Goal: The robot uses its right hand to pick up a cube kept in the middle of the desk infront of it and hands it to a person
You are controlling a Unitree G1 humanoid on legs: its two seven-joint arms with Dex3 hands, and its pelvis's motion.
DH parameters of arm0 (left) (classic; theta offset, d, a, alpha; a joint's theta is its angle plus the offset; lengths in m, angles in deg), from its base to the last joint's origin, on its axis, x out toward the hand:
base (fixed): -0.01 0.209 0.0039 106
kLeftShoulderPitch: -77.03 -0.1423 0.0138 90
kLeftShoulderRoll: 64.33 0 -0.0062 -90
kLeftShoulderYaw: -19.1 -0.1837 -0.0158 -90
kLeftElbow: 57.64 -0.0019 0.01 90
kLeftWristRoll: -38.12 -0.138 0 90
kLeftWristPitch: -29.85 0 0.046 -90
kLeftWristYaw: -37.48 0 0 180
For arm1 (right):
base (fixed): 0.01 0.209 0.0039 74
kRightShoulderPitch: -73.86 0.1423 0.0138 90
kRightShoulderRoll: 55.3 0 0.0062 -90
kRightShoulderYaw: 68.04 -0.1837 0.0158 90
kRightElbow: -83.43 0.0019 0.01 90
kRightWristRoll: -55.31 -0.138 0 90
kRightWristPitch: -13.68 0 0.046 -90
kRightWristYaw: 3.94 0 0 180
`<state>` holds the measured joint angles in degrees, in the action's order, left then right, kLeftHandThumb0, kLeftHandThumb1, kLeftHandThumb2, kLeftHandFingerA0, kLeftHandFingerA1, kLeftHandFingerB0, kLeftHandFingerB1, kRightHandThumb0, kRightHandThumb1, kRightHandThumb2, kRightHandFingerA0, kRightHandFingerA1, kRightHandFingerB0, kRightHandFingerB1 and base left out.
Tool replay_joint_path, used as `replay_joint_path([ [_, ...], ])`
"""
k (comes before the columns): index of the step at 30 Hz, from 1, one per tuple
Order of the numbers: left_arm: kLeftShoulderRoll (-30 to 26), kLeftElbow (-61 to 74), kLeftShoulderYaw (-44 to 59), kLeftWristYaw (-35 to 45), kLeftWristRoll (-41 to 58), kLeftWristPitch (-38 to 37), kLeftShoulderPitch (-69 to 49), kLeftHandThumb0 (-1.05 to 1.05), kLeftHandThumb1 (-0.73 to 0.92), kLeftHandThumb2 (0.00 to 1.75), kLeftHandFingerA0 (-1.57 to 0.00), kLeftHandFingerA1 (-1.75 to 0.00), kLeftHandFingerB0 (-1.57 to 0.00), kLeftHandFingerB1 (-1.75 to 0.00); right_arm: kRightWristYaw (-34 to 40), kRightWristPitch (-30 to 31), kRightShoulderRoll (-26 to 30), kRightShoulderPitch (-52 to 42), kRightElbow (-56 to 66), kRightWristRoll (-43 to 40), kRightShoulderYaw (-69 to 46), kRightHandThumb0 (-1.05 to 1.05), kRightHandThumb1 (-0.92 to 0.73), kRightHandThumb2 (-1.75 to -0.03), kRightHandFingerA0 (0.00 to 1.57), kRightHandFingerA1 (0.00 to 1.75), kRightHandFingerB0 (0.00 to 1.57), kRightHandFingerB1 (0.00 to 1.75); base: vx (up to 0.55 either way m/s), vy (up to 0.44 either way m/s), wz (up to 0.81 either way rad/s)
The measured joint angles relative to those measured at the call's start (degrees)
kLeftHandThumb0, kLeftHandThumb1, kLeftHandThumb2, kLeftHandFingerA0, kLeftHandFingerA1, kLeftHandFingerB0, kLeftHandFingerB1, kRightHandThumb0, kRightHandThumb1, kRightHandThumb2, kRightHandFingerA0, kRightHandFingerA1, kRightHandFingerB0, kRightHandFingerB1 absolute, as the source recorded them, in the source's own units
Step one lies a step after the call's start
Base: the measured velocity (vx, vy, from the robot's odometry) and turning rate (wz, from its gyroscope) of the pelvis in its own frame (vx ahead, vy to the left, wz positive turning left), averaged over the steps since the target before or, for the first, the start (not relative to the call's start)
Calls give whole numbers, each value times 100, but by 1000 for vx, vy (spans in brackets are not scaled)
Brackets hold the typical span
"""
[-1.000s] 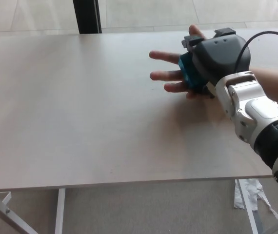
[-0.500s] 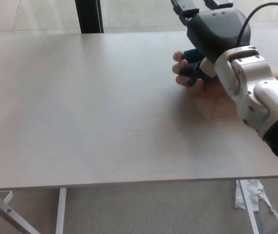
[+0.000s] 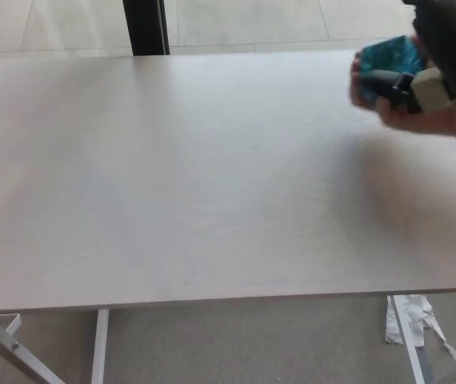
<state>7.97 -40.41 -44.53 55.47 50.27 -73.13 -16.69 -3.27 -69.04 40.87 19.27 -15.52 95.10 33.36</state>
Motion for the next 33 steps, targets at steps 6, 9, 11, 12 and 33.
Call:
replay_joint_path([
  [6,0,0,0,0,1,0,18,-81,71,62,-72,-54,-53,-42,-124,-91,139,-1075,630,-321,-1112,-59,-53,-57,47,50,45,35,0,0,0],
  [9,0,3,0,0,1,0,39,-82,72,62,-71,-54,-52,-43,-131,-191,138,-1677,747,-493,-1669,-72,-47,-84,58,64,40,48,0,0,0],
  [11,0,3,0,0,1,0,43,-82,71,62,-71,-53,-51,-42,-131,-231,137,-1885,751,-556,-1854,-64,-43,-83,60,64,43,51,0,0,0],
  [12,0,3,0,0,1,0,46,-80,72,62,-73,-53,-52,-41,-131,-297,131,-2203,745,-657,-2132,-74,-49,-84,50,65,41,51,0,0,0],
  [33,-1,4,8,-9,2,0,84,-80,71,62,-64,-52,-46,-40,548,-1337,-376,-4145,-1931,-2226,-5717,-61,-59,-78,0,20,1,22,0,0,0],
])
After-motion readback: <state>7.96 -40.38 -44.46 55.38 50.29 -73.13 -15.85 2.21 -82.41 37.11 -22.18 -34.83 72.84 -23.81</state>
